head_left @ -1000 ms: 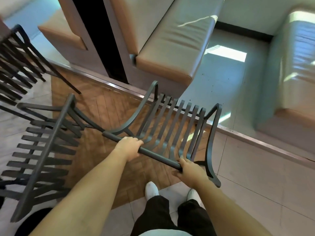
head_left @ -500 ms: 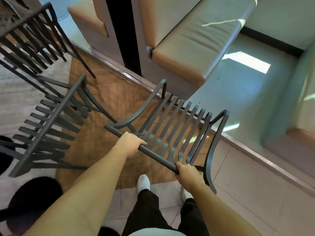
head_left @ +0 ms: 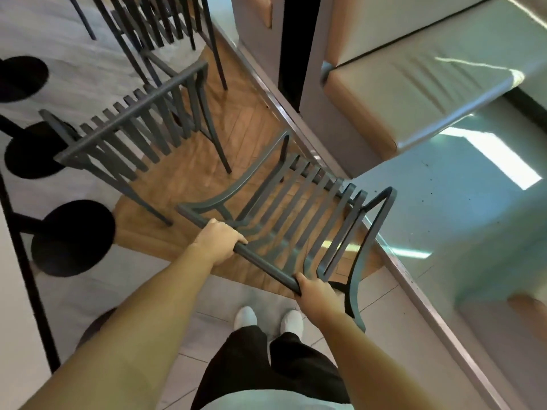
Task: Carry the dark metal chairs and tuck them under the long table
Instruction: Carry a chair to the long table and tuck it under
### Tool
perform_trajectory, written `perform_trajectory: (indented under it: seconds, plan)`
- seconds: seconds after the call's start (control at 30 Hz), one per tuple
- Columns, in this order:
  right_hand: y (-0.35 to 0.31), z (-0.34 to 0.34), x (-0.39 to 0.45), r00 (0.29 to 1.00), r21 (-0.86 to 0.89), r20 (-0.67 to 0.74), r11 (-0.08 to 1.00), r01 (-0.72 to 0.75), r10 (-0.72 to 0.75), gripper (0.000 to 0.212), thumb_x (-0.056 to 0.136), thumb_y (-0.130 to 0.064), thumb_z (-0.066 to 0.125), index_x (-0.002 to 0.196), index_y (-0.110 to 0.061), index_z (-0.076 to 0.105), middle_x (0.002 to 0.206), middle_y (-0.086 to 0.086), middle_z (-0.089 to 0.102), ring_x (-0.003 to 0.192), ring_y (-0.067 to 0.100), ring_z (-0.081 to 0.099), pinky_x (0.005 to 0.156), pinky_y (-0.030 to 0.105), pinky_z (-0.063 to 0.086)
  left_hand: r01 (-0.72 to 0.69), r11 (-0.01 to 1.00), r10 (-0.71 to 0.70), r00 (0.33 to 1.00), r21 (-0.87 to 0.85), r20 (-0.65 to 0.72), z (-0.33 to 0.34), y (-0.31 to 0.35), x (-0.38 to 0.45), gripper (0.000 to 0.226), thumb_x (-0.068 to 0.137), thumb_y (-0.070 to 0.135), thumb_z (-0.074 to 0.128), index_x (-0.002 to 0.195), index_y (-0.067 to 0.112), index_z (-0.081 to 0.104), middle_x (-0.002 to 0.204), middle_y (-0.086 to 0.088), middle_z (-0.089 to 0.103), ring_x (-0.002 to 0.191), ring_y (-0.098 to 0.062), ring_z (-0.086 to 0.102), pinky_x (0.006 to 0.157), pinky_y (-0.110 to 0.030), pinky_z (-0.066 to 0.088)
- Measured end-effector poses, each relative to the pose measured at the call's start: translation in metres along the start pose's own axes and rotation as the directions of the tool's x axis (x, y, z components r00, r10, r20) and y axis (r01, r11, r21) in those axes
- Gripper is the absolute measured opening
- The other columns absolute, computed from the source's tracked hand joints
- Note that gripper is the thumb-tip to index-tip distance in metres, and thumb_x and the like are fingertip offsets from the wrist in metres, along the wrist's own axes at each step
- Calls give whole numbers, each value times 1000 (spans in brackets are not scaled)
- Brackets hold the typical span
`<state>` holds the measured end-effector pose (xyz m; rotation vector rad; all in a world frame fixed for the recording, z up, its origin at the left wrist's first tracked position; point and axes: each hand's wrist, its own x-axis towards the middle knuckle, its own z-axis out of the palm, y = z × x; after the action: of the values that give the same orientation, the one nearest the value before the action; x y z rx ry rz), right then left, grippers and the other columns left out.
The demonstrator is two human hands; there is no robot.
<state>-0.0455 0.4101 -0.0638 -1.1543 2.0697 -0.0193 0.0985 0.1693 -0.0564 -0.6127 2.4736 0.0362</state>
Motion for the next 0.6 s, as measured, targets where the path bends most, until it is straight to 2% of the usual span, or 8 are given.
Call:
perform_trajectory:
  seconds: [0.1, 0.17, 0.23, 0.3, 0.4, 0.6]
  plan:
    - [8, -3, -4, 999, -70, 32, 997, 38, -36, 31, 105, -27, 48, 137, -27, 50, 102, 3, 69, 87, 24, 67, 80, 41, 58, 45, 997, -45, 999, -57, 3, 10, 8, -17, 44, 103, 28, 56, 144, 45, 56, 128, 6, 70, 121, -21, 62, 105, -36, 38]
    - [13, -9, -6, 993, -101, 63, 990, 103, -97, 48, 107, -28, 47, 153, -37, 35, 105, 3, 68, 83, 19, 63, 79, 37, 56, 70, 992, -70, 998, -102, 6, 20, 15, -28, 44, 103, 27, 56, 143, 45, 57, 126, 6, 71, 118, -20, 64, 102, -35, 39]
    - [19, -16, -8, 983, -128, 105, 978, 166, -153, 57, 108, -30, 46, 158, -45, 23, 109, 2, 67, 85, 18, 62, 80, 35, 53, 109, 982, -111, 994, -151, -5, 29, 25, -38, 46, 102, 23, 55, 143, 45, 58, 125, 6, 72, 117, -20, 64, 101, -34, 40]
    - [29, -21, -7, 975, -132, 124, 970, 203, -187, 55, 108, -32, 46, 157, -47, 26, 113, -1, 66, 94, 18, 66, 83, 33, 53, 143, 969, -149, 989, -201, -18, 34, 35, -47, 48, 103, 19, 55, 144, 44, 57, 125, 5, 72, 117, -21, 64, 101, -34, 41]
    - [46, -28, -2, 960, -138, 160, 958, 251, -229, 53, 107, -34, 50, 155, -47, 31, 111, -7, 63, 95, 13, 65, 88, 31, 54, 192, 952, -202, 979, -239, -18, 35, 57, -58, 45, 105, 22, 55, 145, 43, 56, 126, 3, 71, 118, -24, 63, 100, -34, 44]
    - [79, -51, 16, 915, -270, 222, 881, 389, -336, 55, 106, -30, 50, 155, -48, 31, 113, -2, 67, 95, 18, 67, 84, 33, 55, 401, 840, -397, 913, -366, 88, 35, 101, -61, 44, 103, 29, 57, 142, 49, 57, 126, 4, 71, 118, -24, 63, 97, -33, 45]
